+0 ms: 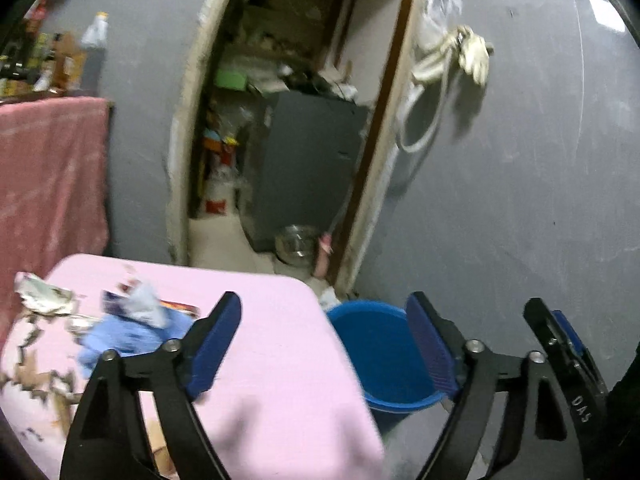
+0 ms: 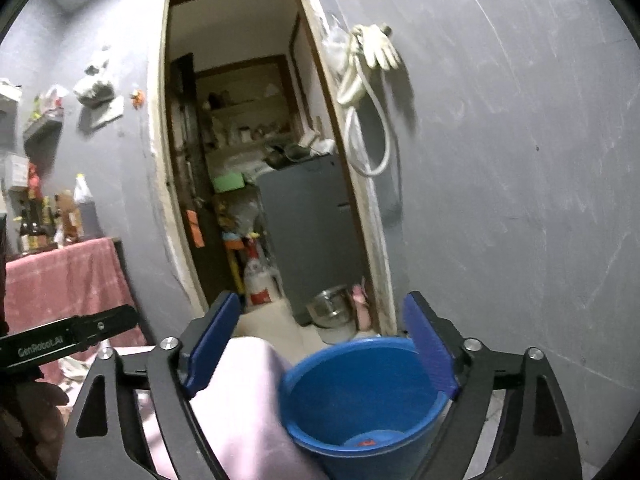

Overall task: Collect trash
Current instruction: 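Move both open tools back over the table toward the remaining trash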

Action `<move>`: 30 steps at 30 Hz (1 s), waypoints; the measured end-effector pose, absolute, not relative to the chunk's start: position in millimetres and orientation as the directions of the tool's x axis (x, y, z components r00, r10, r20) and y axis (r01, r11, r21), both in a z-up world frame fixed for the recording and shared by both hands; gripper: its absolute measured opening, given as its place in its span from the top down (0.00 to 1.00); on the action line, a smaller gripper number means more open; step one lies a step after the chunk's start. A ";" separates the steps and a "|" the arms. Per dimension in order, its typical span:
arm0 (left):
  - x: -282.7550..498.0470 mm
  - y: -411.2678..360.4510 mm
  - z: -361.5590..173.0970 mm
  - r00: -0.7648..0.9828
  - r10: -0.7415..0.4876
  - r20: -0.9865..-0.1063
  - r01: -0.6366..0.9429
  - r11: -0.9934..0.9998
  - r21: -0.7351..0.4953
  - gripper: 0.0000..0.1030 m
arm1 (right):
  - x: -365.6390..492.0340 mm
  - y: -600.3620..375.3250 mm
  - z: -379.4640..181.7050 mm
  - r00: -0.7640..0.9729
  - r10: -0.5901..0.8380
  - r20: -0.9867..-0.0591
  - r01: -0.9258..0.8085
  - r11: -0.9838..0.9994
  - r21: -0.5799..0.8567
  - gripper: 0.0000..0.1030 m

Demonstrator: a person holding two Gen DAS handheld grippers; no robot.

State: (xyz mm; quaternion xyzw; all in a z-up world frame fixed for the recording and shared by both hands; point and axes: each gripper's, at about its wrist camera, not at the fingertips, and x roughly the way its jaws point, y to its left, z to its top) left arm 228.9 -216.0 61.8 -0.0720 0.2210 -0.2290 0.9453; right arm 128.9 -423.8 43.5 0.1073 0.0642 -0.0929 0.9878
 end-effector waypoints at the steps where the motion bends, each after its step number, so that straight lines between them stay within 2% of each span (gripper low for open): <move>1: 223.1 -204.3 64.8 0.812 -0.453 -0.368 0.392 0.891 -0.230 0.20 | 127.6 -417.8 46.5 0.977 -0.163 -0.136 0.188 0.962 0.196 0.13; 3: 213.6 -190.8 69.2 0.829 -0.433 -0.354 0.378 0.900 -0.216 0.19 | 123.6 -407.6 52.1 0.982 -0.150 -0.118 0.171 0.966 0.192 0.08; 5: 201.6 -172.4 72.1 0.847 -0.409 -0.338 0.357 0.911 -0.208 0.11 | 120.7 -394.5 58.5 0.987 -0.133 -0.096 0.149 0.971 0.187 0.00; 6: 196.7 -165.6 71.5 0.857 -0.396 -0.329 0.342 0.916 -0.209 0.04 | 119.2 -389.1 60.4 0.988 -0.126 -0.087 0.140 0.973 0.184 0.00; 8: 187.3 -146.6 73.3 0.875 -0.376 -0.305 0.322 0.922 -0.214 0.04 | 114.2 -374.1 63.6 0.992 -0.109 -0.069 0.120 0.978 0.170 0.00; 18: 160.9 -72.2 65.2 0.922 -0.243 -0.301 0.192 0.963 -0.189 0.03 | 100.0 -308.6 67.2 1.000 -0.006 -0.023 0.009 0.994 0.108 0.00; 25: 145.1 -32.5 34.1 0.924 -0.156 -0.350 0.103 0.981 -0.164 0.03 | 98.3 -275.9 57.4 0.996 0.049 -0.072 -0.042 0.995 0.090 0.00; 30: 145.2 -14.6 11.6 0.900 -0.147 -0.410 0.079 0.981 -0.179 0.03 | 103.9 -255.3 40.2 0.987 0.084 -0.140 -0.075 0.995 0.072 0.00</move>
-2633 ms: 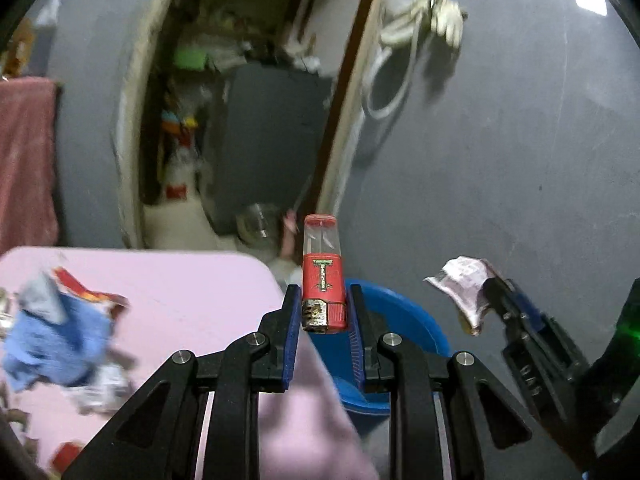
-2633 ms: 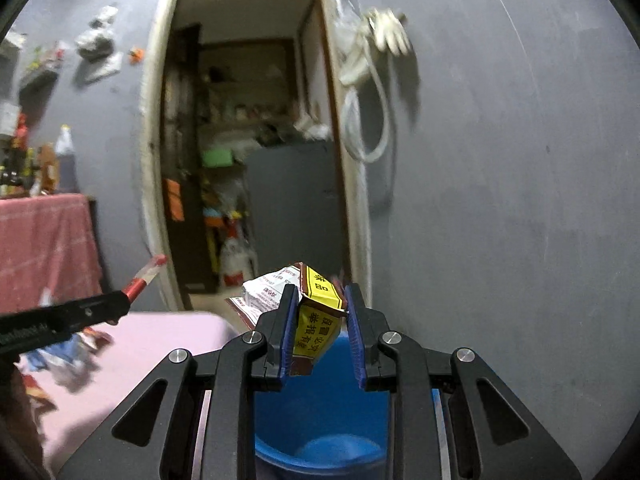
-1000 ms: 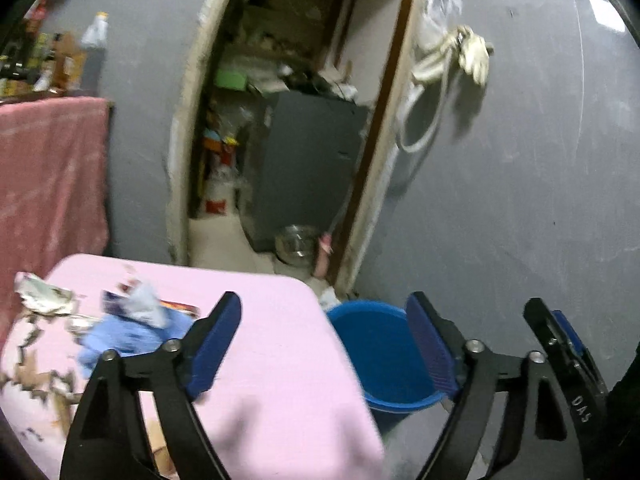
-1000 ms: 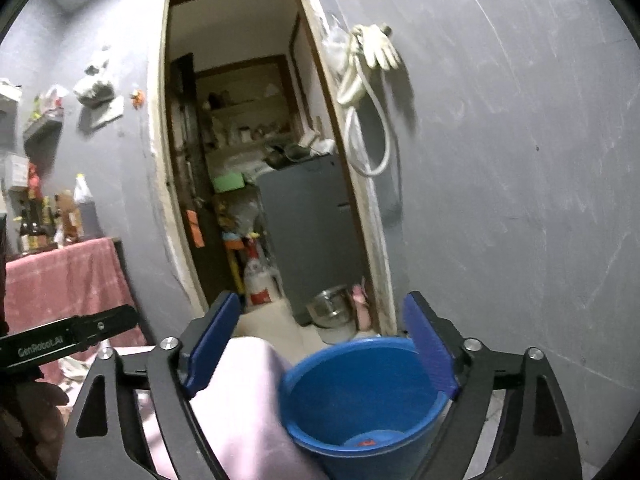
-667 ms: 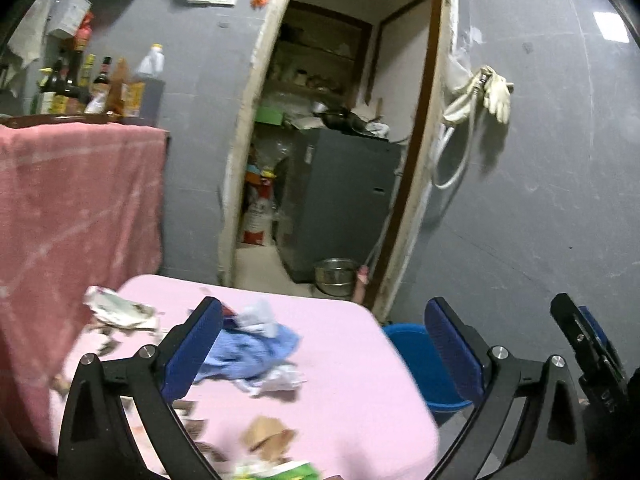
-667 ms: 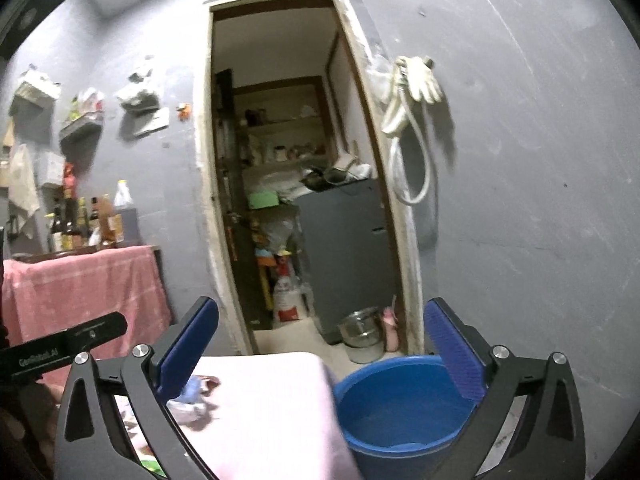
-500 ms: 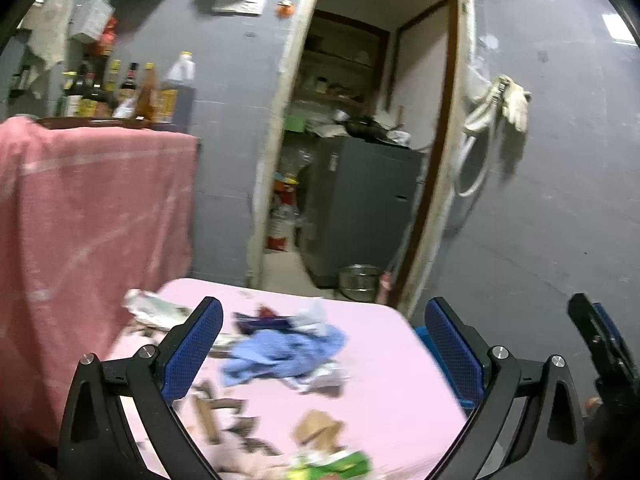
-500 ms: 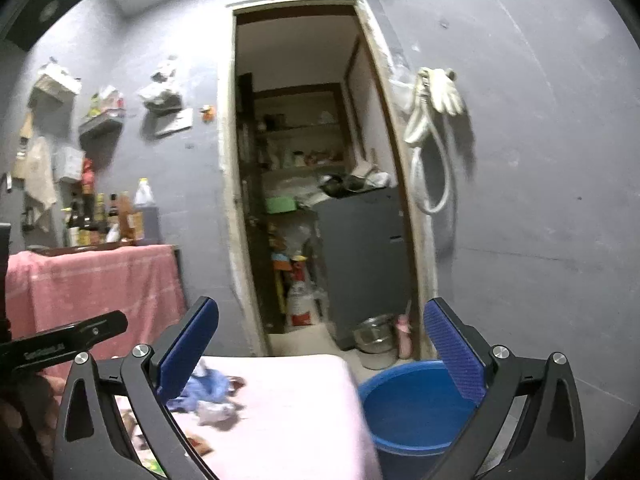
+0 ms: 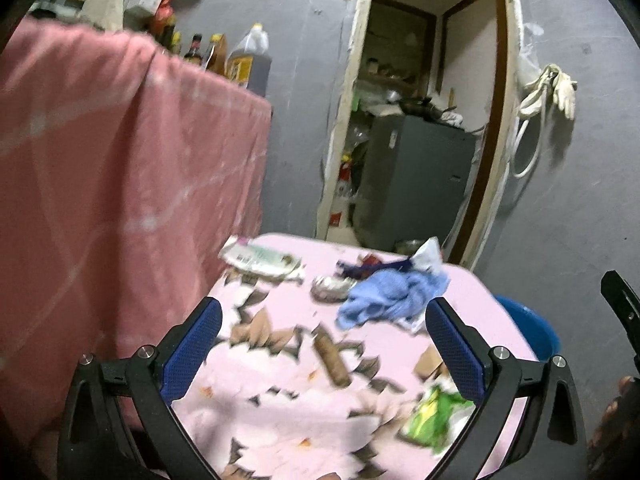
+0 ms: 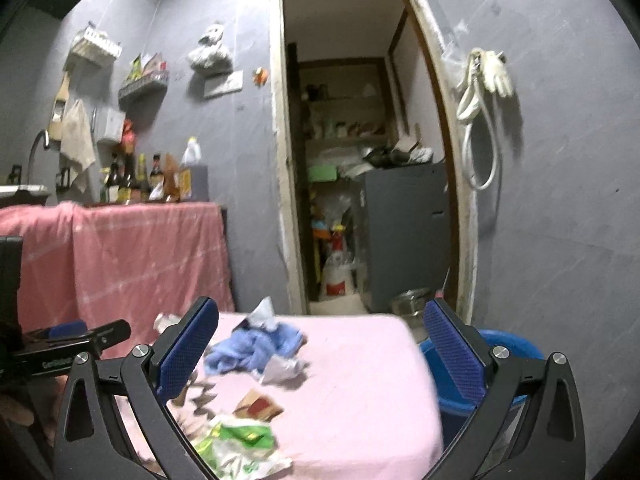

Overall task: Collect trash
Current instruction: 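Move both open tools back over the table toward the remaining trash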

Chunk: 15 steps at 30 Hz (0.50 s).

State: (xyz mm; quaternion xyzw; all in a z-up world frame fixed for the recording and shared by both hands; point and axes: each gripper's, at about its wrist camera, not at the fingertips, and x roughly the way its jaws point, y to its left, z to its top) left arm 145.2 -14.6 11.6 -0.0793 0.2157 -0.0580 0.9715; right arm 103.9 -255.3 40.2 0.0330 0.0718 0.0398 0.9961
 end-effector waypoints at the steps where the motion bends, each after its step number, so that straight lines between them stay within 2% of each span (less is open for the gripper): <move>1: 145.5 -11.5 6.5 0.894 -0.147 -0.423 0.075 0.980 -0.183 0.03 | 104.4 -253.1 37.5 0.985 0.088 -0.151 -0.079 0.995 0.067 0.00; 8: 158.0 -3.2 -12.8 0.846 -0.165 -0.507 0.079 0.979 -0.188 0.03 | 114.5 -242.1 13.8 0.954 0.134 -0.268 -0.123 0.991 0.058 0.00; 15: 170.2 -1.6 -29.5 0.778 -0.206 -0.593 0.096 0.972 -0.212 0.04 | 132.6 -232.4 -13.6 0.880 0.179 -0.440 -0.166 0.984 0.068 0.01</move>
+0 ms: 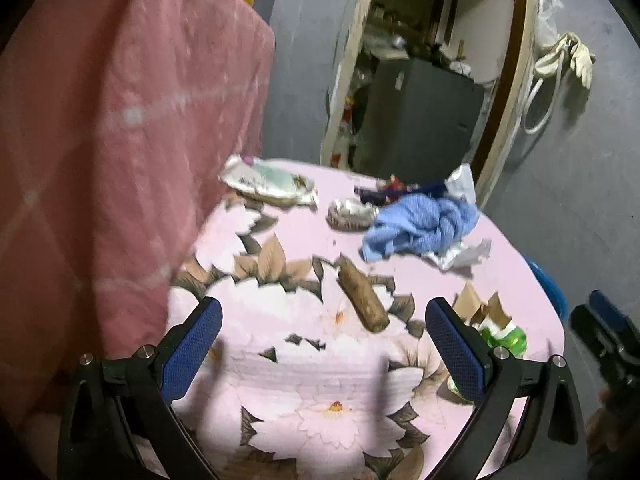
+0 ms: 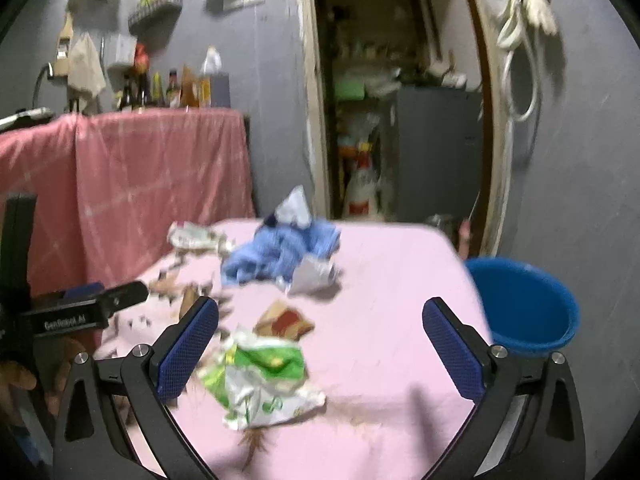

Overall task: Collect trash
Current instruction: 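Move both open tools back over the table toward the remaining trash, then grasp the brown stick with the left tool while the right tool grasps the green wrapper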

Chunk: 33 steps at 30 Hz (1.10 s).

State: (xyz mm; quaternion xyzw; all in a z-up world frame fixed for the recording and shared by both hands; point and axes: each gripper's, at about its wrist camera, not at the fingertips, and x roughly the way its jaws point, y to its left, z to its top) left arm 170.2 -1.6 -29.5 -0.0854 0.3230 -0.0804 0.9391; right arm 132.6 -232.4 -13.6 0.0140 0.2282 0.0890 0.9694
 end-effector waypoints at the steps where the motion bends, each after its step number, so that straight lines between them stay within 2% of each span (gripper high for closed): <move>1: 172.2 -2.0 -31.8 0.766 -0.217 -0.605 0.100 0.970 -0.221 0.04 | 134.0 -231.6 -16.8 0.872 0.184 -0.455 -0.171 0.983 0.070 0.02; 3: 176.6 -2.7 -34.9 0.750 -0.235 -0.618 0.105 0.965 -0.239 0.05 | 138.1 -228.8 -23.0 0.848 0.197 -0.492 -0.186 0.980 0.072 0.07; 5: 181.4 -3.9 -37.6 0.733 -0.254 -0.631 0.113 0.960 -0.255 0.10 | 139.3 -226.4 -24.4 0.839 0.203 -0.505 -0.195 0.978 0.069 0.12; 13: 201.3 -18.0 -46.1 0.673 -0.305 -0.674 0.157 0.949 -0.273 0.38 | 154.5 -215.7 -37.1 0.759 0.241 -0.605 -0.245 0.966 0.078 0.25; 15: 205.6 -20.3 -47.7 0.660 -0.323 -0.679 0.168 0.943 -0.286 0.46 | 158.7 -212.6 -40.6 0.735 0.252 -0.629 -0.260 0.962 0.080 0.33; 18: 211.1 -24.7 -50.0 0.643 -0.325 -0.694 0.177 0.944 -0.279 0.53 | 164.1 -208.8 -47.0 0.701 0.257 -0.665 -0.273 0.959 0.083 0.38; 21: 214.2 -28.7 -50.3 0.633 -0.329 -0.701 0.187 0.944 -0.273 0.62 | 167.1 -208.7 -50.0 0.686 0.265 -0.678 -0.276 0.956 0.094 0.46; 24: 215.6 -32.8 -50.8 0.630 -0.308 -0.713 0.188 0.951 -0.245 0.66 | 166.7 -210.1 -51.4 0.678 0.277 -0.681 -0.279 0.954 0.110 0.55; 26: 215.2 -33.1 -51.4 0.631 -0.290 -0.720 0.183 0.957 -0.225 0.74 | 166.5 -210.4 -51.7 0.674 0.284 -0.682 -0.283 0.952 0.117 0.64; 28: 215.6 -31.3 -53.5 0.618 -0.305 -0.725 0.189 0.952 -0.240 0.84 | 165.7 -210.2 -51.7 0.671 0.294 -0.681 -0.290 0.949 0.123 0.66; 33: 213.8 -34.0 -54.0 0.612 -0.309 -0.729 0.197 0.951 -0.237 0.88 | 164.1 -210.8 -51.2 0.665 0.321 -0.674 -0.306 0.941 0.147 0.80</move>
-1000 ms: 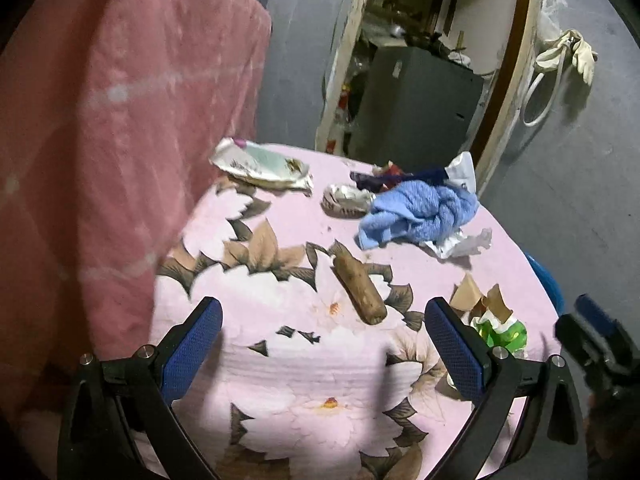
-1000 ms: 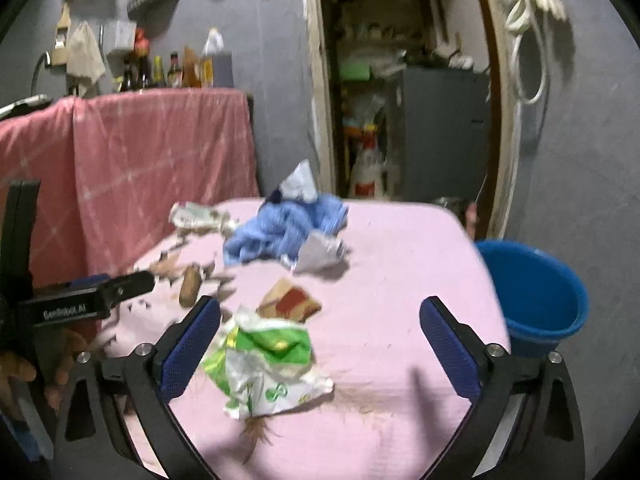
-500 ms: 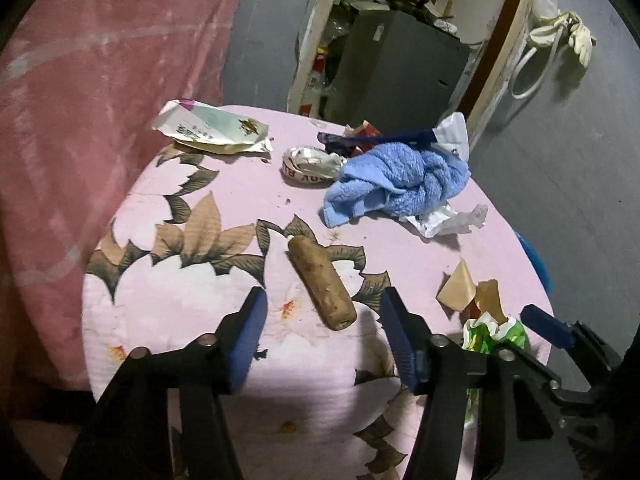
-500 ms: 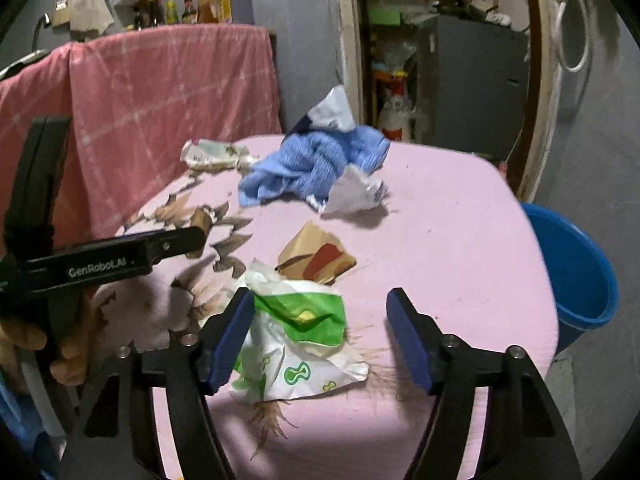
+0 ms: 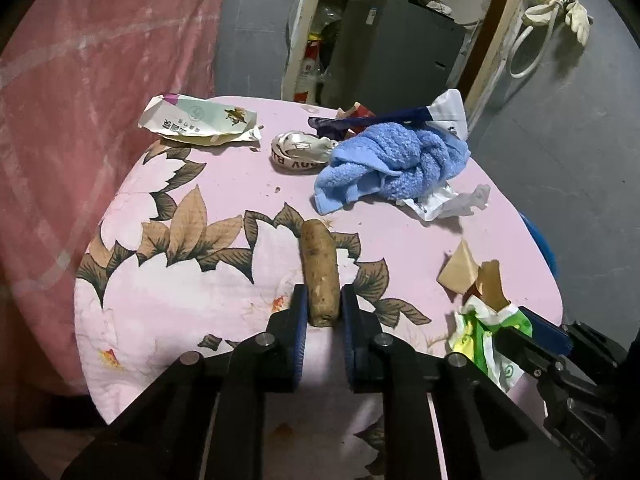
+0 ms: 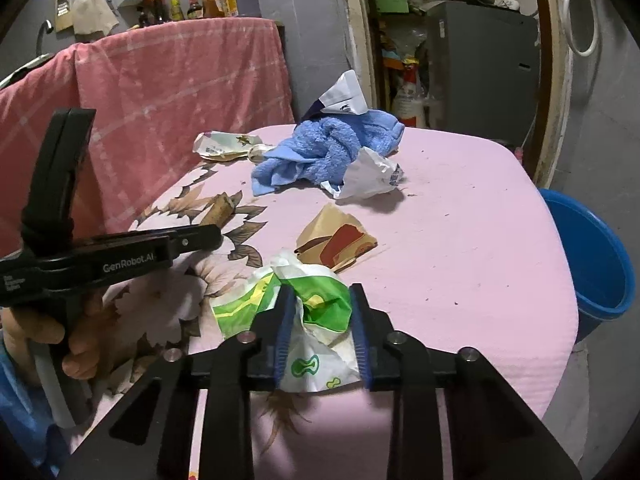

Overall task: Collect trash
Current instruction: 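Grasp the brown stick with the left tool while the right tool grasps the green wrapper, then carry the stick and wrapper over the blue bucket and release both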

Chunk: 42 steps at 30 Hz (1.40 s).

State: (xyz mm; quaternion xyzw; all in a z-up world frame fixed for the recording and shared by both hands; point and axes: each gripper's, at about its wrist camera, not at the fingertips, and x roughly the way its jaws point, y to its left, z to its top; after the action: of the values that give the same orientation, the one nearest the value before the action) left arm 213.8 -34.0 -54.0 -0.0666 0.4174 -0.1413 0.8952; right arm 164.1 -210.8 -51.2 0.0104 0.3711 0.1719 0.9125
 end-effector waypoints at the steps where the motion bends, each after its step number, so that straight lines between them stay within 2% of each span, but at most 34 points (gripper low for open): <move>1: 212.1 -34.1 -53.7 0.614 -0.306 -0.727 0.199 0.952 -0.234 0.88 | 163.8 -210.6 -50.8 0.666 0.326 -0.671 -0.310 0.939 0.148 0.83; 3: 208.8 -35.0 -52.1 0.619 -0.307 -0.723 0.198 0.952 -0.234 0.88 | 161.9 -210.7 -49.0 0.675 0.328 -0.661 -0.312 0.939 0.147 0.90; 6: 199.4 -35.1 -49.2 0.632 -0.313 -0.709 0.199 0.950 -0.242 0.88 | 159.3 -211.6 -46.9 0.685 0.335 -0.648 -0.316 0.937 0.150 0.93; 13: 181.1 -37.0 -47.7 0.652 -0.326 -0.684 0.198 0.945 -0.261 0.88 | 147.3 -214.5 -36.9 0.732 0.345 -0.587 -0.324 0.935 0.145 0.95; 18: 170.3 -39.9 -41.1 0.683 -0.337 -0.648 0.212 0.941 -0.265 0.88 | 130.8 -215.3 -25.9 0.788 0.345 -0.510 -0.331 0.936 0.121 0.95; 23: 157.2 -45.8 -28.1 0.740 -0.349 -0.575 0.229 0.935 -0.272 0.88 | 117.4 -220.9 -16.8 0.843 0.325 -0.428 -0.315 0.944 0.096 0.95; 31: 146.5 -72.0 7.3 0.838 -0.365 -0.405 0.278 0.925 -0.258 0.88 | 103.0 -237.5 1.8 0.930 0.244 -0.275 -0.241 0.969 0.044 0.95; 42: 162.7 -135.4 36.7 0.879 -0.422 -0.222 0.375 0.899 -0.227 0.88 | 101.9 -290.5 35.8 0.999 0.030 -0.031 -0.032 0.998 -0.052 0.95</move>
State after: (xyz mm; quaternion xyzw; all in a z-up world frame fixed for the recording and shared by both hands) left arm 162.7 -135.4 36.7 -0.0890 0.1338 -0.2064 0.9652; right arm 101.9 -290.5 35.8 -0.0260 0.0152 0.0155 0.9994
